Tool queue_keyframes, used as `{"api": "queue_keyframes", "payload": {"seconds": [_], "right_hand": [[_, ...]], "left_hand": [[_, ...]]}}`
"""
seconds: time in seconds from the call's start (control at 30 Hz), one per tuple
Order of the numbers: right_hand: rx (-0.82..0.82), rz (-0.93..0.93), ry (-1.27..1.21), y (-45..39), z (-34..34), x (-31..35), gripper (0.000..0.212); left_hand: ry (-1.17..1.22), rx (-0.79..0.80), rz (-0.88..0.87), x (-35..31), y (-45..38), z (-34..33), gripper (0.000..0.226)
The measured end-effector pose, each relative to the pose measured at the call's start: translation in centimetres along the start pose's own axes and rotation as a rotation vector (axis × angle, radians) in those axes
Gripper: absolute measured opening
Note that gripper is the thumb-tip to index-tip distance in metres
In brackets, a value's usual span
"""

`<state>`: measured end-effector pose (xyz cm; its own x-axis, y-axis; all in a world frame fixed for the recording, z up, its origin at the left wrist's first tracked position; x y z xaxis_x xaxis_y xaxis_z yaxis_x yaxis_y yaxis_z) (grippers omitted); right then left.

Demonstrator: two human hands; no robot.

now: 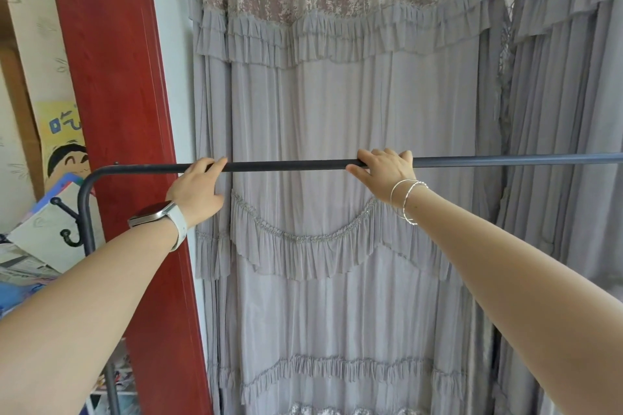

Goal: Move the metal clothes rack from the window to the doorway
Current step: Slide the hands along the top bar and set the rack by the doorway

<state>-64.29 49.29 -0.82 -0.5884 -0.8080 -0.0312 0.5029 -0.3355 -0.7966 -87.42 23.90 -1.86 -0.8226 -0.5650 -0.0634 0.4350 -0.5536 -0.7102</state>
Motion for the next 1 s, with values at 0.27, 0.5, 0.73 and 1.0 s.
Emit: {"api": "queue_keyframes", "payload": {"seconds": [0.27, 0.5, 0.73, 1.0], "right_hand": [[-0.001, -0.002, 0.011, 0.1, -0.1, 0.5, 0.039], [-0.014, 0.000, -0.001, 0.4, 0.2, -1.2, 0.042], [-0.020, 0.014, -0.015, 0.4, 0.1, -1.4, 0.042], [-0.028, 0.016, -0.011, 0.6, 0.4, -2.3, 0.044]], "left_hand": [[0.030, 0.034, 0.020, 0.6, 0.3, 0.0, 0.079], [0.086, -0.016, 0.025, -1.0, 0.3, -0.6, 0.078], [0.067, -0.027, 0.028, -1.2, 0.3, -0.6, 0.080], [0.056, -0.042, 0.000, -1.7, 0.6, -0.5, 0.080]]}}
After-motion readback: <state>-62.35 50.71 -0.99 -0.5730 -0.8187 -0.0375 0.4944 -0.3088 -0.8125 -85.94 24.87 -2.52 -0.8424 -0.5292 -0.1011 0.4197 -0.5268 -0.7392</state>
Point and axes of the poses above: each hand's wrist, its own y-axis away from the middle knuckle, its own z-axis out of the back of the hand, x = y × z, the point moved 2 cm from there along -y, towards the middle knuckle, and after that the axes turned 7 degrees about -x, right-handed, at the moved point
